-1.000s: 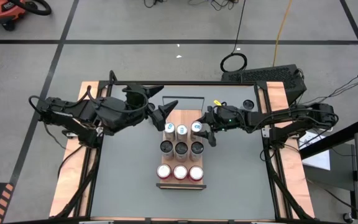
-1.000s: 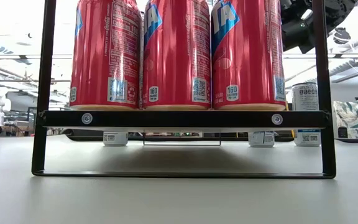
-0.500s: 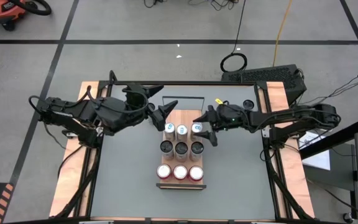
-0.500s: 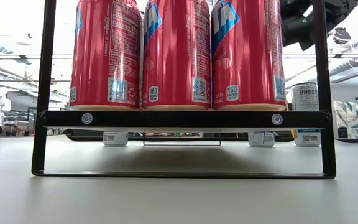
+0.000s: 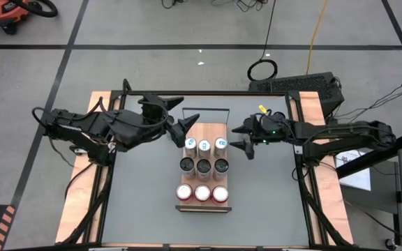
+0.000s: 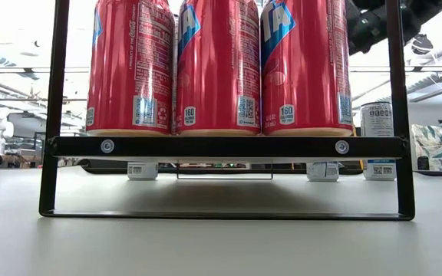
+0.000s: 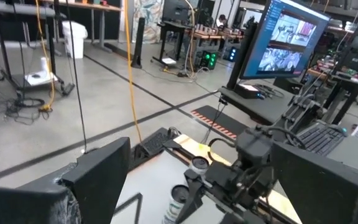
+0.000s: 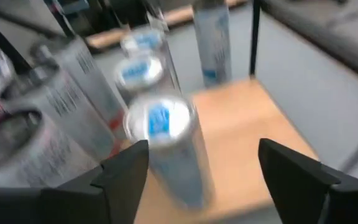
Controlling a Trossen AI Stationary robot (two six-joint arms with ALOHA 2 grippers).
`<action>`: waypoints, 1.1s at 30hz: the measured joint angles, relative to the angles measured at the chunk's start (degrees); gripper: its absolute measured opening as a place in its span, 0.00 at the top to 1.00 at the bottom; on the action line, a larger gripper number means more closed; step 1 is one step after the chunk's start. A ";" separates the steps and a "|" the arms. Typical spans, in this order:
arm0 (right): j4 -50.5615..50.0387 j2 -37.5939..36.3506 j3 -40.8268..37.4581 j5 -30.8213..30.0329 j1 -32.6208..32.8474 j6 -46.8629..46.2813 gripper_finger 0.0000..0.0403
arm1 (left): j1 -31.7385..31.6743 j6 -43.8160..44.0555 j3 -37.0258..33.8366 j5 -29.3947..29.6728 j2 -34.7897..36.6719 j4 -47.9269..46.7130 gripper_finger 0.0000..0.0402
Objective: Sort soda cans
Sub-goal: Put the blue soda can on the shelf and align it with the other blue soda cans
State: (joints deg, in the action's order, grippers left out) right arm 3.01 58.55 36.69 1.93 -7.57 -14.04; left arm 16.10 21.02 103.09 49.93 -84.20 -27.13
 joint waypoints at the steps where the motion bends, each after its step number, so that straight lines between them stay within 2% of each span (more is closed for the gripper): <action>1: -2.27 -0.45 -0.02 -0.19 0.00 -0.18 0.33 | 0.00 0.97 0.00 -0.36 0.00 -0.44 0.03; 5: -4.80 -0.78 0.00 -0.19 0.24 -0.11 0.43 | -0.02 3.70 0.02 -1.92 0.02 -3.61 0.03; 11: -4.51 1.87 -0.02 -0.59 0.17 0.15 0.64 | 0.00 7.19 0.02 -3.23 0.02 -8.95 0.03; 18: -2.04 5.32 0.00 -0.70 0.17 0.03 0.84 | 0.00 7.16 0.02 -3.23 0.02 -9.64 0.03; 24: 3.42 7.74 0.00 -0.55 0.17 0.19 0.93 | 0.00 7.16 0.02 -3.23 0.02 -10.18 0.03; 33: 3.53 8.18 0.07 -0.34 0.20 -0.28 0.99 | 0.00 7.22 0.02 -3.25 0.02 -14.24 0.03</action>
State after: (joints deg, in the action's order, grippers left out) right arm 6.54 66.73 36.75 1.58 -7.38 -14.32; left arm 16.10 28.24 103.11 46.68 -84.18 -41.37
